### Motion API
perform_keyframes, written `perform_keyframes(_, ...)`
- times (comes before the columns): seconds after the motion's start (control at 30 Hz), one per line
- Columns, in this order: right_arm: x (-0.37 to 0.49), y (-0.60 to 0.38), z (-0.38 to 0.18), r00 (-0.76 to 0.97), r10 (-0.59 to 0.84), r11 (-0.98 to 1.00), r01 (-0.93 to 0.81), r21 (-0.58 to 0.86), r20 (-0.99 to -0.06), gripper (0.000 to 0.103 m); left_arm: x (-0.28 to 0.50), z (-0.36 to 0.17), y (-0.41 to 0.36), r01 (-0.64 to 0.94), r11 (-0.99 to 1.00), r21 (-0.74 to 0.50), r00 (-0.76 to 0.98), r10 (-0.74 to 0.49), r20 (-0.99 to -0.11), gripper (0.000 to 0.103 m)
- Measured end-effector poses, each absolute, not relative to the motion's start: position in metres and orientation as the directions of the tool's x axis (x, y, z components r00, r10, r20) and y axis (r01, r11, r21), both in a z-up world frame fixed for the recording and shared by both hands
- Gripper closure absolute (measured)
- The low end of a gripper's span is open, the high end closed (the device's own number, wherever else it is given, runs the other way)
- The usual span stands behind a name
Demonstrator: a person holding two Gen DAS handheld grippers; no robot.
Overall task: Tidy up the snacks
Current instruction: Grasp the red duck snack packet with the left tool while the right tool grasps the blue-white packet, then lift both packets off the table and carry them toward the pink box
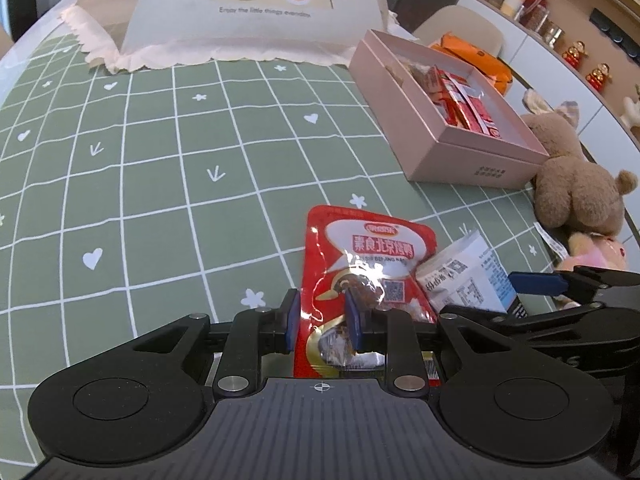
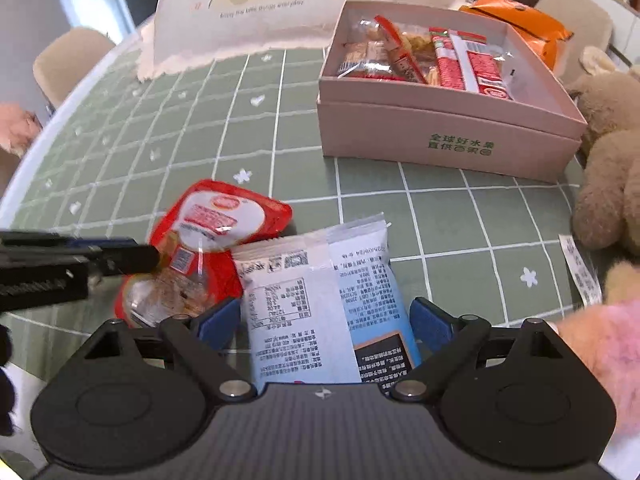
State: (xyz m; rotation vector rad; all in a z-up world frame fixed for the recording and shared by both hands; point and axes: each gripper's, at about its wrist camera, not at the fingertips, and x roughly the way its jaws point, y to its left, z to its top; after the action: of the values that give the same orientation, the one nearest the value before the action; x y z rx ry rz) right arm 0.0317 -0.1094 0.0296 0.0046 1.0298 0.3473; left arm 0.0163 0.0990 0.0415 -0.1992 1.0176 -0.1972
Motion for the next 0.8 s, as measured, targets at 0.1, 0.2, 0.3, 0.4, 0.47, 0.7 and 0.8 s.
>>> perform_keyframes(0.1, 0.027, -0.108, 0.034, 0.47, 0.305, 0.935, -0.313, 0.167, -0.828, 0.01, 0.015, 0.041, 0.097, 0.078, 0.962, -0.264, 0.504, -0.266, -0.821, 0.075)
perform_keyframes(0.2, 0.027, -0.104, 0.031, 0.474, 0.277, 0.94, -0.316, 0.132, -0.836, 0.01, 0.014, 0.041, 0.097, 0.078, 0.962, -0.262, 0.504, -0.265, -0.822, 0.075)
perform_keyframes(0.3, 0.025, -0.107, 0.038, 0.525, 0.266, 0.949, -0.292, 0.122, -0.809, 0.01, 0.012, 0.04, 0.097, 0.077, 0.96, -0.27, 0.499, -0.272, -0.823, 0.075)
perform_keyframes(0.4, 0.028, -0.102, 0.044, 0.548, 0.271, 0.945, -0.306, 0.112, -0.791, 0.01, 0.011, 0.04, 0.099, 0.082, 0.957, -0.28, 0.499, -0.282, -0.819, 0.075)
perform_keyframes(0.47, 0.036, -0.093, 0.04, 0.517, 0.27, 0.937, -0.334, 0.1, -0.813, 0.01, 0.01, 0.041, 0.106, 0.071, 0.947, -0.313, 0.508, -0.305, -0.806, 0.075)
perform_keyframes(0.7, 0.032, -0.082, 0.028, 0.52, 0.247, 0.925, -0.379, 0.038, -0.818, 0.007, 0.017, 0.041, 0.136, 0.028, 0.923, -0.384, 0.539, -0.338, -0.771, 0.075)
perform_keyframes(0.8, 0.03, -0.081, 0.025, 0.527, 0.24, 0.918, -0.396, 0.015, -0.815, 0.006, 0.027, 0.033, 0.141, 0.069, 0.87, -0.488, 0.518, -0.449, -0.728, 0.075)
